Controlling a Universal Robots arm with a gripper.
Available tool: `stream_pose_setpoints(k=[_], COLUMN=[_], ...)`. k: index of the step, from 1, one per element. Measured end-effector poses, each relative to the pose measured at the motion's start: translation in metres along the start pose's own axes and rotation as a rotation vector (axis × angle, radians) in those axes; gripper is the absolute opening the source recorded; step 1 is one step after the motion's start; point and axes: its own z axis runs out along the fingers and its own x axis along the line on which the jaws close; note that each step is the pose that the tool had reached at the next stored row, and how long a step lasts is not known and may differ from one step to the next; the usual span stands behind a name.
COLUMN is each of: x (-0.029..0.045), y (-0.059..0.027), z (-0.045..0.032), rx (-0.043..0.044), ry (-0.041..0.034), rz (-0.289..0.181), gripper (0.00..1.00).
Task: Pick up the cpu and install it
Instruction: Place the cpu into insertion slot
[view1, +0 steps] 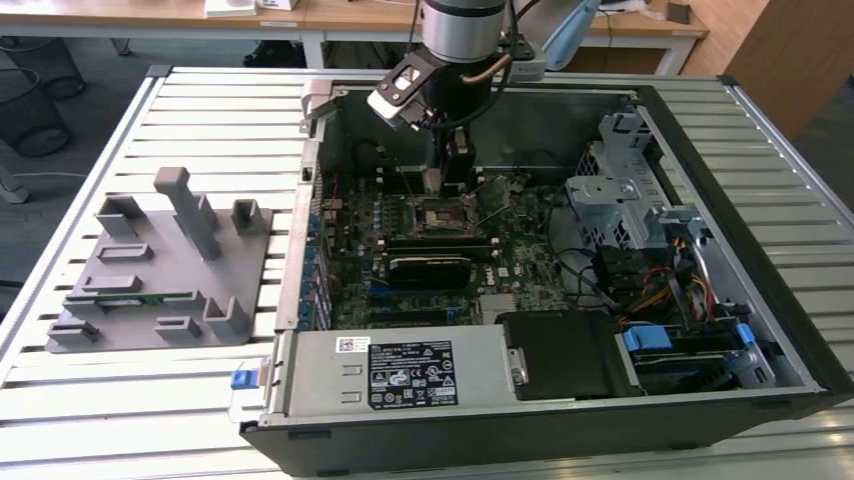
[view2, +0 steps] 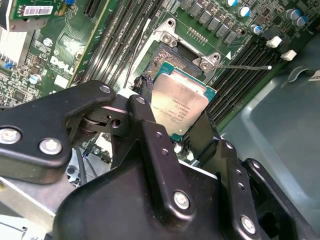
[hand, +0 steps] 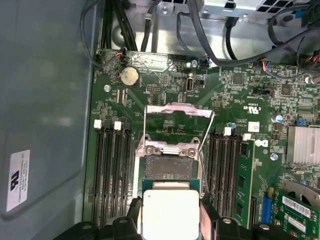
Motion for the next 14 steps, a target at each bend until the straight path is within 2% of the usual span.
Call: stream_pose_setpoints(k=[14], x=[0.0017], y=[0.0001], z=[0.0127], rx=[0.0000], ry=[0.0000], rz=[0.000], gripper=[0.54])
